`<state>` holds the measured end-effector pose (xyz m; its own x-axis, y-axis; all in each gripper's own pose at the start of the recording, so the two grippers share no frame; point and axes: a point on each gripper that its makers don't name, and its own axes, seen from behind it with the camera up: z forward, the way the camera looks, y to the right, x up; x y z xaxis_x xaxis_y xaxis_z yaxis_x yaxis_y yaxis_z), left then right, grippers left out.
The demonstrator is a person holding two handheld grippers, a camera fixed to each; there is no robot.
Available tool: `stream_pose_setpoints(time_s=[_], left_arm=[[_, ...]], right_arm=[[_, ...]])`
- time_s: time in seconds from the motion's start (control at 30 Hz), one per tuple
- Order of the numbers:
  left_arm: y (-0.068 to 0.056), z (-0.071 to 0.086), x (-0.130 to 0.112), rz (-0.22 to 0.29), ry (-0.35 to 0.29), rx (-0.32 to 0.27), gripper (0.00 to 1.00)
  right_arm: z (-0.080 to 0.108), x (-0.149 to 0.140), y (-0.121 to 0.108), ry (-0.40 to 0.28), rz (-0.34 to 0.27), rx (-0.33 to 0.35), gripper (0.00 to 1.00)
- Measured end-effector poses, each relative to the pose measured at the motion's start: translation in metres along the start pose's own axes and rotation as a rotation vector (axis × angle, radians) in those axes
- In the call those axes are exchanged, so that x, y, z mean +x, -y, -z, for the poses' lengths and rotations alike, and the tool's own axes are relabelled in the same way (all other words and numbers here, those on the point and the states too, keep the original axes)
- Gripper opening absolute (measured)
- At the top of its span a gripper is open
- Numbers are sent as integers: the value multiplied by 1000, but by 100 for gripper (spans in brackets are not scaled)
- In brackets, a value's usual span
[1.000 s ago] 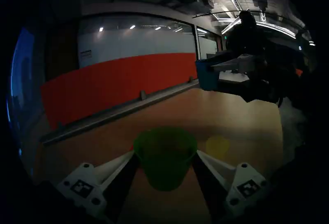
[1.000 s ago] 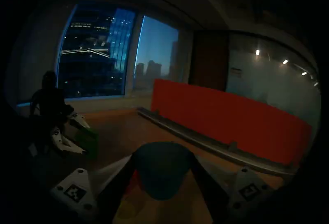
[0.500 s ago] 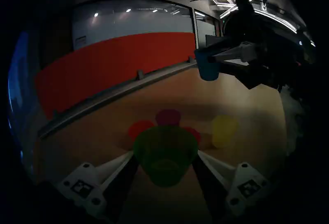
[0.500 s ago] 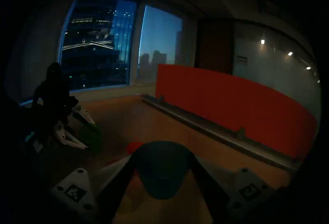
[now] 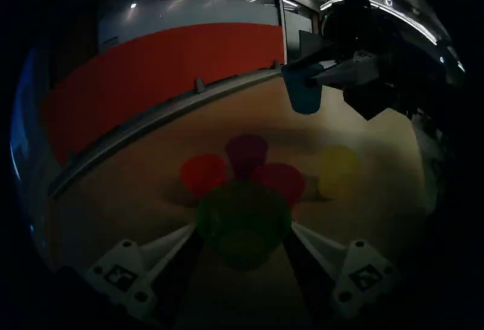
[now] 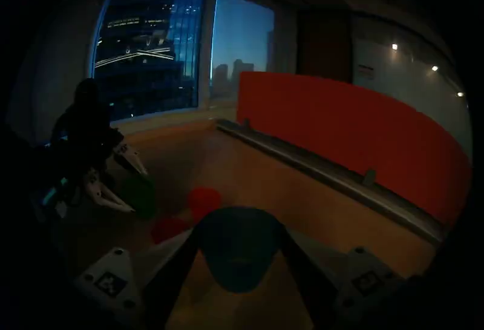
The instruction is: Pour water
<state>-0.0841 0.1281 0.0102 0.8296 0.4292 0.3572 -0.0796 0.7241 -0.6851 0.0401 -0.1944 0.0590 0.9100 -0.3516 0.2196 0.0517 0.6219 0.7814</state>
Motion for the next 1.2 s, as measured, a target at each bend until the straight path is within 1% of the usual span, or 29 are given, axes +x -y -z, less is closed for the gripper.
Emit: stream_pose_setpoints(time_s=[0.2, 0.57, 0.97, 1.2], left_arm=[[1, -12, -10, -8, 32, -11, 85], [9, -29, -22, 32, 46, -21, 86], [13, -37, -30, 64, 48, -29, 87], [12, -39, -35, 72, 49, -36, 87]], right_arm=[[-9, -13, -2, 30, -13, 17, 97], [-23, -32, -8, 61, -31, 33, 98], [-34, -44, -7, 85, -41, 44, 98], [-40, -52, -4, 100, -40, 45, 98]])
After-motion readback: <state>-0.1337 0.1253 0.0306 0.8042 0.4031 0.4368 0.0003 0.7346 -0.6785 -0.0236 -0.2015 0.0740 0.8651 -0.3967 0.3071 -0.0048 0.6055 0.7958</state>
